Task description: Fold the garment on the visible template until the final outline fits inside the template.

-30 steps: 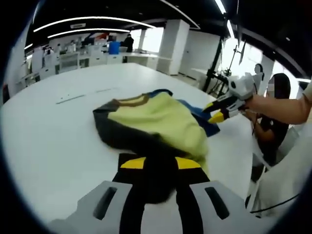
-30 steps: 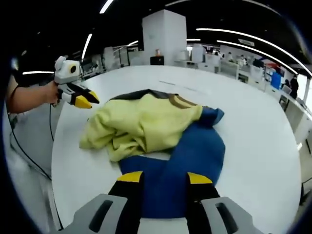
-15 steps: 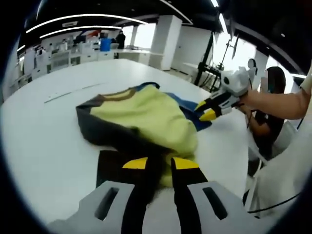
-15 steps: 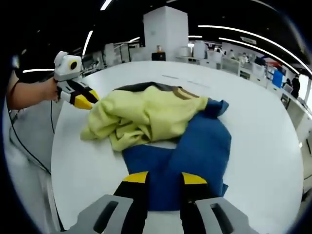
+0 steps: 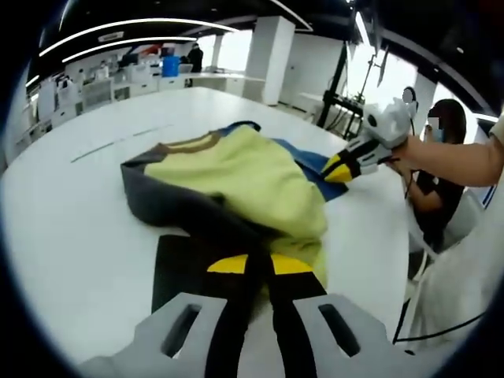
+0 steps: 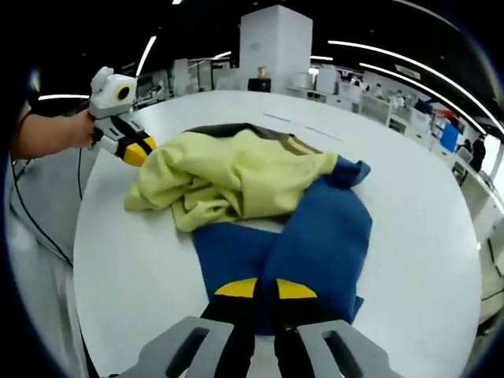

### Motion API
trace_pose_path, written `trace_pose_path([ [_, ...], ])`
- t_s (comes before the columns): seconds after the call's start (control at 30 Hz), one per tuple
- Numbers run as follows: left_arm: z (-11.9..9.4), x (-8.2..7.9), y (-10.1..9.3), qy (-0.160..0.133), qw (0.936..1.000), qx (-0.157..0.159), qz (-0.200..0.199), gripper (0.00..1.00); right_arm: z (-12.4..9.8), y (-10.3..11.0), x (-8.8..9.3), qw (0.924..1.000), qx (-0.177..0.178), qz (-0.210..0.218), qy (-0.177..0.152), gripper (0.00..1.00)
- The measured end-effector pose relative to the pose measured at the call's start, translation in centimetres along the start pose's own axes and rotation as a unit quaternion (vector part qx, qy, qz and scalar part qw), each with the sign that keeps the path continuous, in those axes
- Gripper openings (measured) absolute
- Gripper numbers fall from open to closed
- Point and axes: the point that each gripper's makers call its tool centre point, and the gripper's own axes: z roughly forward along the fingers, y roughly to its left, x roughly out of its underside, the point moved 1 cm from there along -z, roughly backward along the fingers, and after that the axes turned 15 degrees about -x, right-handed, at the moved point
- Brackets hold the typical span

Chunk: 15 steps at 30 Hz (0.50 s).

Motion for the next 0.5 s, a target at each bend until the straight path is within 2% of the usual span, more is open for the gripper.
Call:
trace_pose_path([
  [0.17, -0.2, -0.1, 0.2, -0.001, 1.0, 0.003, -0.004, 0.0, -0.1, -0.2, 0.0, 1.0, 0.003, -0.003, 0.003, 0.0],
  [0.5, -0.9, -1.0, 1.5, -0.015, 0.9998, -0.009, -0.008, 0.0, -0.7, -0.7, -0.4, 1.0, 0.007, 0.002, -0.004, 0.0],
])
